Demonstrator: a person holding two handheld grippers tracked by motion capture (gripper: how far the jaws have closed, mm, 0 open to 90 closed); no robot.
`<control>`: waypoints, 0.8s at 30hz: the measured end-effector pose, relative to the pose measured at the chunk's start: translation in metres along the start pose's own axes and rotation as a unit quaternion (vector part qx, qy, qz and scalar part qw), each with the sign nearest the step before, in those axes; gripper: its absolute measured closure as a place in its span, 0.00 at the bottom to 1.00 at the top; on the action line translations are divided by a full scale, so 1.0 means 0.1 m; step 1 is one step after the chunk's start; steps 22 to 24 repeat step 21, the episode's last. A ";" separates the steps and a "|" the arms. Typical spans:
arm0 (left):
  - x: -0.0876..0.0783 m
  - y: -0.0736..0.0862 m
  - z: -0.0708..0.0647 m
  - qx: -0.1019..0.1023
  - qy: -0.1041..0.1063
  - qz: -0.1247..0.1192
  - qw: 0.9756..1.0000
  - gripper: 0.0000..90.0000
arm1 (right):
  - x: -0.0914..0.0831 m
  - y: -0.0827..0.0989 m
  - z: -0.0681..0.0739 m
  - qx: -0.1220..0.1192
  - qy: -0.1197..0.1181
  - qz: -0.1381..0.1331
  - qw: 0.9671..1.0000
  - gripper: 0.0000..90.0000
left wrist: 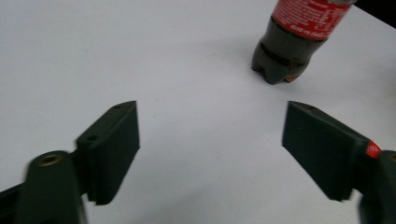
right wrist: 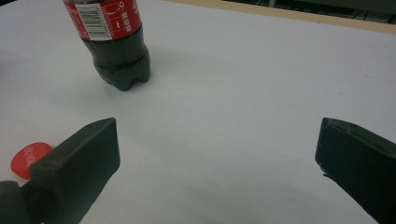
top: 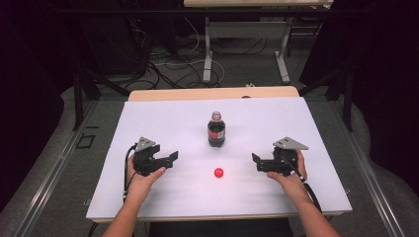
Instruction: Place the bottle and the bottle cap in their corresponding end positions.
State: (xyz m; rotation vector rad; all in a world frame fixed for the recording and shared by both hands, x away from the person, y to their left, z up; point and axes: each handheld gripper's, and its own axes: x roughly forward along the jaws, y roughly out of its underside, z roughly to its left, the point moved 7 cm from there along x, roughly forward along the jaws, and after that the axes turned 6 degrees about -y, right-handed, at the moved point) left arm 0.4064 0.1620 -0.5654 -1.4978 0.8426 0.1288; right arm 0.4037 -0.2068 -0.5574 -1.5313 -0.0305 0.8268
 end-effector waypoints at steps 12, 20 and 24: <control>0.02 0.07 0.18 -0.001 -0.038 -0.011 0.999 0.00 | 0.03 0.09 -0.15 0.011 0.010 0.007 1.000 0.00; 0.03 0.11 0.25 -0.020 -0.047 -0.005 0.999 0.00 | 0.04 0.10 -0.15 0.012 0.008 0.006 1.000 0.00; 0.03 0.11 0.26 -0.020 -0.047 -0.004 0.999 0.00 | 0.04 0.10 -0.15 0.011 0.009 0.006 1.000 0.00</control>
